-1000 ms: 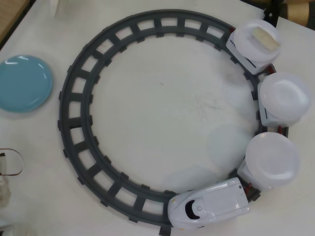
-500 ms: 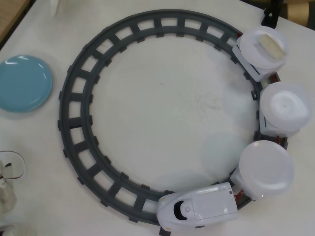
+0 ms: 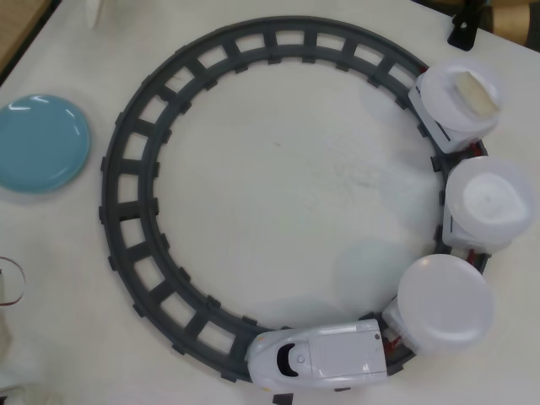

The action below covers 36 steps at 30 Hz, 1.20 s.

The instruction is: Pick up the sushi from the Shinkansen and put it on the blue dish

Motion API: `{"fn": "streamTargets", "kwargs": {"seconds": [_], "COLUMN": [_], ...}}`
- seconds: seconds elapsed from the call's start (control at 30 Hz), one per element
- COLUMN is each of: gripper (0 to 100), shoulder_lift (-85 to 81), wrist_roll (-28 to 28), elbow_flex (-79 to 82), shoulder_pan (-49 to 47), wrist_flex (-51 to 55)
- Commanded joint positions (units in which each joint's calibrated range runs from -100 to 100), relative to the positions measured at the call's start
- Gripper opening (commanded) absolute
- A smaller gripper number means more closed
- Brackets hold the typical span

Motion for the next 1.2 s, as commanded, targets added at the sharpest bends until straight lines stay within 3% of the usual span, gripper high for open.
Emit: {"fn": "streamTargets", "kwargs": {"seconds": [0.0,0.2,0.47,0.73,0.9,1.17], "gripper": [27,27,27,27,28,28], "shoulder_lift": [0.31,4.30,26.53,49.34,56.31,57.05], "wrist_roll": [0.46,1.30,1.35,-4.56,-4.20,-4.46], "elbow_flex": [-8.22,-18.86,-37.80,-59.17,-63.95,-64.40], "shoulder_pan": [0.97,6.07,18.04,35.30,35.30,35.56], "wrist_flex": [0.96,2.66,2.49,6.65,17.61,25.17]}}
